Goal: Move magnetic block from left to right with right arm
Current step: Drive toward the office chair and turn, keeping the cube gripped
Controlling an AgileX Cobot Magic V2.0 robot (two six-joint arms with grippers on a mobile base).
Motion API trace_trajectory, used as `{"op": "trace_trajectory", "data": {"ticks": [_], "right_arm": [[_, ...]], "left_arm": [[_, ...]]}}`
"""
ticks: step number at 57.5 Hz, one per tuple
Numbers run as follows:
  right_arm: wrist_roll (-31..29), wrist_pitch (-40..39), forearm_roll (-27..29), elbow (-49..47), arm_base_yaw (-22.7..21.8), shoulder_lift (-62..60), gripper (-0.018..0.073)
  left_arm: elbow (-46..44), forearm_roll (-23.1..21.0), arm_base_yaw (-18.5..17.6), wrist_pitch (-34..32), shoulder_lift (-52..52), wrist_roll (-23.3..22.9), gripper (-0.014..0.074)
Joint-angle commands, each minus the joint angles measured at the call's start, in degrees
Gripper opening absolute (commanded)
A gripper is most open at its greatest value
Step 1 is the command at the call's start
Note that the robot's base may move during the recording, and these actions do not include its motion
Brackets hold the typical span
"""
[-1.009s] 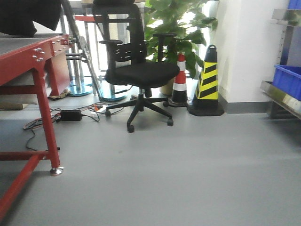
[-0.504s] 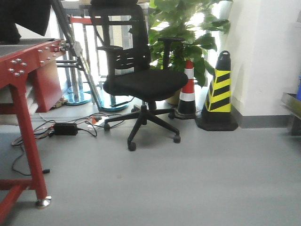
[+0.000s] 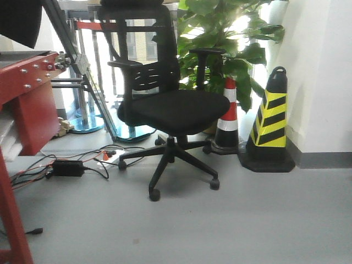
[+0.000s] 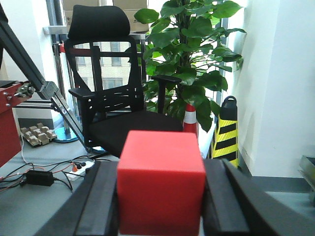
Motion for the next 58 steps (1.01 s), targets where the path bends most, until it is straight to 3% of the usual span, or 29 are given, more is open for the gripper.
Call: {"op": "trace_trajectory", "data": {"ticks": [1, 58], "right_arm": [[-0.57, -4.97, 0.12, -1.78, -0.18, 0.65, 0.0329], [-0.57, -4.97, 0.12, -1.78, -0.18, 0.65, 0.0329]], "left_arm": [[0.46, -0.15, -0.02, -4.75, -0.4, -0.43, -0.0126], [0.46, -0.15, -0.02, -4.75, -0.4, -0.43, -0.0126]]}}
